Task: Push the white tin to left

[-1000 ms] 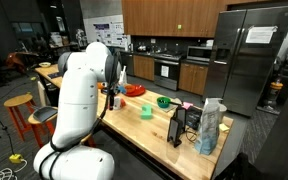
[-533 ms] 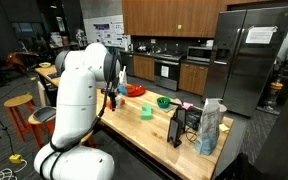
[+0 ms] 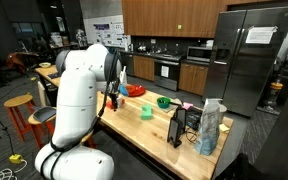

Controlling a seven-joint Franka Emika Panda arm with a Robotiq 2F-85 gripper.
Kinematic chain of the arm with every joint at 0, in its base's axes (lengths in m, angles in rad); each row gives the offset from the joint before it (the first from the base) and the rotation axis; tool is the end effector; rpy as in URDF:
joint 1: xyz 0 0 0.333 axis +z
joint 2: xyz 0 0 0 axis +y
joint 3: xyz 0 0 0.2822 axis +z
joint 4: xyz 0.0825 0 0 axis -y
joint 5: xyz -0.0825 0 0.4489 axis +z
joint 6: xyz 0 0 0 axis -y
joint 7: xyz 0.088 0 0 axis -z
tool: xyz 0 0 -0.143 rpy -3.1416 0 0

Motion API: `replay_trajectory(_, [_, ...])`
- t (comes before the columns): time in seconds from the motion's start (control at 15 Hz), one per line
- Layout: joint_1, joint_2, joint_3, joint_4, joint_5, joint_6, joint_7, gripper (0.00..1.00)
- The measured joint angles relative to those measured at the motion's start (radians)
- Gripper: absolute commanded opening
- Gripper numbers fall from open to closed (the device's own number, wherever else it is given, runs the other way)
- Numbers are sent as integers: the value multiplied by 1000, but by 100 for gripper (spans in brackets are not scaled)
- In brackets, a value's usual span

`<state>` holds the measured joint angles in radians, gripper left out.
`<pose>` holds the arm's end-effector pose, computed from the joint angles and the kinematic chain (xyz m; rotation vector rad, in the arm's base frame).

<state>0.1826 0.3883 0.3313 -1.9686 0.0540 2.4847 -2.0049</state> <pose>0.5795 0.3313 0.1870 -1.0586 -2.9211 -0.3342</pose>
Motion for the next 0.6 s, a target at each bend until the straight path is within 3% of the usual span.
replay_trajectory(0.6, [-11,-16,-7,5,-5,-40,21,100])
